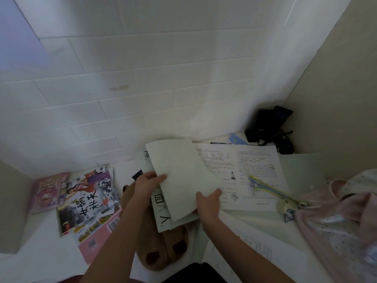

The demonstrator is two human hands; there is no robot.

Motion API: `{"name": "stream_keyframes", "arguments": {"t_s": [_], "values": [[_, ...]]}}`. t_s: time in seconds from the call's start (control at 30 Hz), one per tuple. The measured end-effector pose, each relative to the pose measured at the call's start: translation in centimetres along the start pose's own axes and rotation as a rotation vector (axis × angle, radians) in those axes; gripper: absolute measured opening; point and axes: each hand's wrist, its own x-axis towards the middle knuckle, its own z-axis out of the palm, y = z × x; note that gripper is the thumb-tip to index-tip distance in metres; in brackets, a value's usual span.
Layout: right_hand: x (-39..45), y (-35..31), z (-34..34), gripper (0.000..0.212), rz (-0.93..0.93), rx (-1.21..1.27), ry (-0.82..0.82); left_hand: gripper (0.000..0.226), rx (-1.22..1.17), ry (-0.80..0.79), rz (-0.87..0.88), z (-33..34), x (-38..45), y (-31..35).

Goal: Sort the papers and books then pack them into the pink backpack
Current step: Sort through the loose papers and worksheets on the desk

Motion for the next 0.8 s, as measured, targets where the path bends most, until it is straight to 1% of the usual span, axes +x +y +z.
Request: {"name": "stream_keyframes", "arguments": {"t_s": [0.07, 0.1, 0.13, 0.17, 0.2, 0.23, 0.27, 0.3, 0.33, 0.37, 0.4, 0.47, 0.5, 0.57, 0.6, 0.63, 0.7, 0.73, 0.8], "values": [[0.4, -0.1, -1.0, 0.060, -0.192, -0.206, 0.210, 0.018, -0.033, 0.025, -0.004, 0.0, 0.2, -0.2], [0.5, -0.2, -1.4, 0.062, -0.334, -0.345, 0.281, 0.015, -0.033, 0.025, -0.002, 0.0, 0.3, -0.3], [0.6, -0.5, -1.5, 0.064, -0.488, -0.470, 0.279, 0.013, -0.024, 0.023, 0.005, 0.0, 0.5, -0.4], [0.6, -0.8, -1.4, 0.066, -0.614, -0.557, 0.172, 0.013, 0.003, 0.024, 0.011, 0.0, 0.5, -0.4], [0.6, -1.1, -0.8, 0.068, -0.666, -0.609, -0.017, 0.012, 0.031, 0.017, 0.020, 0.0, 0.5, -0.5], [0.4, -1.2, 0.2, 0.074, -0.632, -0.658, -0.237, 0.010, 0.056, -0.001, 0.030, 0.0, 0.5, -0.5], [0.2, -1.0, 1.3, 0.084, -0.545, -0.720, -0.425, 0.008, 0.070, -0.023, 0.041, 0.0, 0.5, -0.4], [0.0, -0.7, 2.4, 0.093, -0.463, -0.788, -0.547, 0.005, 0.075, -0.049, 0.047, 0.0, 0.5, -0.4], [-0.2, -0.2, 3.4, 0.099, -0.411, -0.848, -0.603, 0.004, 0.065, -0.074, 0.042, -0.1, 0.6, -0.4], [-0.2, 0.3, 4.1, 0.099, -0.388, -0.875, -0.609, 0.008, 0.034, -0.097, 0.019, -0.1, 0.5, -0.3], [-0.2, 0.8, 4.4, 0.095, -0.390, -0.885, -0.583, 0.018, -0.016, -0.114, -0.029, -0.2, 0.4, -0.3], [0.1, 1.4, 4.1, 0.075, -0.472, -0.907, -0.498, 0.039, -0.084, -0.125, -0.106, -0.3, 0.1, -0.5], [0.3, 1.5, 3.7, 0.064, -0.529, -0.925, -0.455, 0.041, -0.105, -0.128, -0.115, -0.3, 0.0, -0.6], [0.4, 0.8, 2.6, 0.045, -0.620, -0.968, -0.390, 0.022, -0.082, -0.129, -0.072, -0.4, 0.0, -0.8], [0.3, 0.1, 2.1, 0.037, -0.642, -0.947, -0.350, 0.018, -0.026, -0.138, -0.027, -0.5, 0.0, -0.9], [0.2, -0.7, 1.7, 0.032, -0.656, -0.893, -0.298, 0.025, 0.024, -0.142, 0.012, -0.6, 0.2, -1.1], [-0.2, -3.0, 0.9, 0.033, -0.683, -0.711, -0.214, 0.030, 0.035, -0.101, 0.028, -0.6, 0.2, -1.2], [-0.4, -4.4, 0.5, 0.034, -0.678, -0.604, -0.238, 0.028, 0.023, -0.082, 0.025, -0.4, 0.0, -1.1], [-0.4, -6.8, -0.2, 0.030, -0.588, -0.312, -0.389, 0.022, -0.032, 0.002, -0.007, 0.2, 0.0, -0.9]]}}
